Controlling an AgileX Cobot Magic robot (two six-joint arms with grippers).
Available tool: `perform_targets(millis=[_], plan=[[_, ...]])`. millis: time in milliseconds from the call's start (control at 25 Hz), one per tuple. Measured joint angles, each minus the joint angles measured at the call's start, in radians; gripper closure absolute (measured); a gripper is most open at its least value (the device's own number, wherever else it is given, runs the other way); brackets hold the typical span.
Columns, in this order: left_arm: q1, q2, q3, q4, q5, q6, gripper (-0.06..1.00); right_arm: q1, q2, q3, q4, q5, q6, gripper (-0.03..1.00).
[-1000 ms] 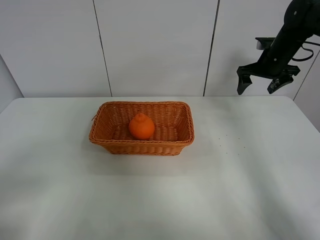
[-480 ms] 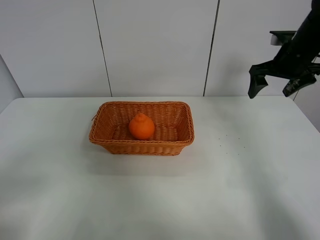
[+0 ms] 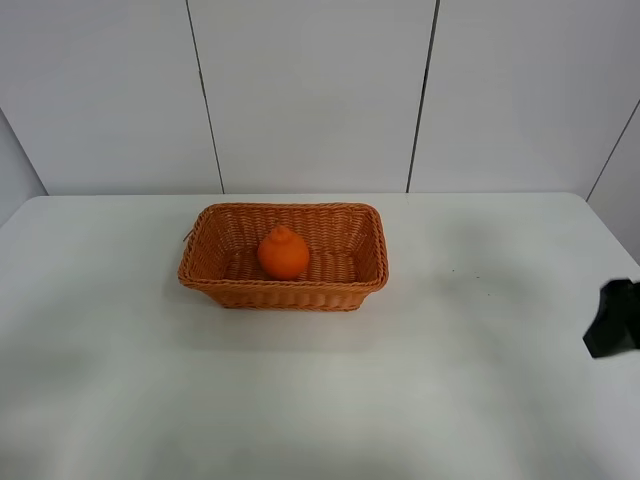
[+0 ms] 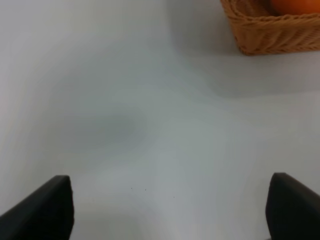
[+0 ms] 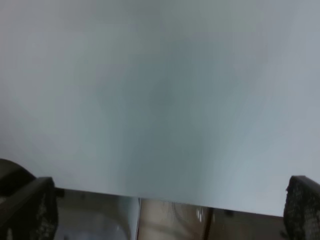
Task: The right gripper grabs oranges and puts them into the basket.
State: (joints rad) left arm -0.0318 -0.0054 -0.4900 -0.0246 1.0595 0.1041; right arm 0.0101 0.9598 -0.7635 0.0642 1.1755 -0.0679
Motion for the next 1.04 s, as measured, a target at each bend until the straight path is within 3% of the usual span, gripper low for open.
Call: perform_targets(millis=[240, 520, 720, 1040], plan=[[0.0, 0.0, 0.0, 0.0, 0.0, 0.0, 0.06, 0.0, -0.446, 0.237, 0.0, -0.134, 0.005, 0.28], [0.0, 0.0, 0.0, 0.0, 0.0, 0.0, 0.06, 0.0, -0.811, 0.264, -0.006, -0.142, 0.023, 0.28], [0.0, 0.0, 0.0, 0.0, 0.0, 0.0, 0.06, 0.0, -0.952, 0.266, -0.031, -0.142, 0.058, 0.28], [0.0, 0.0, 0.0, 0.0, 0.0, 0.0, 0.06, 0.0, -0.963, 0.267, -0.039, -0.142, 0.068, 0.28]])
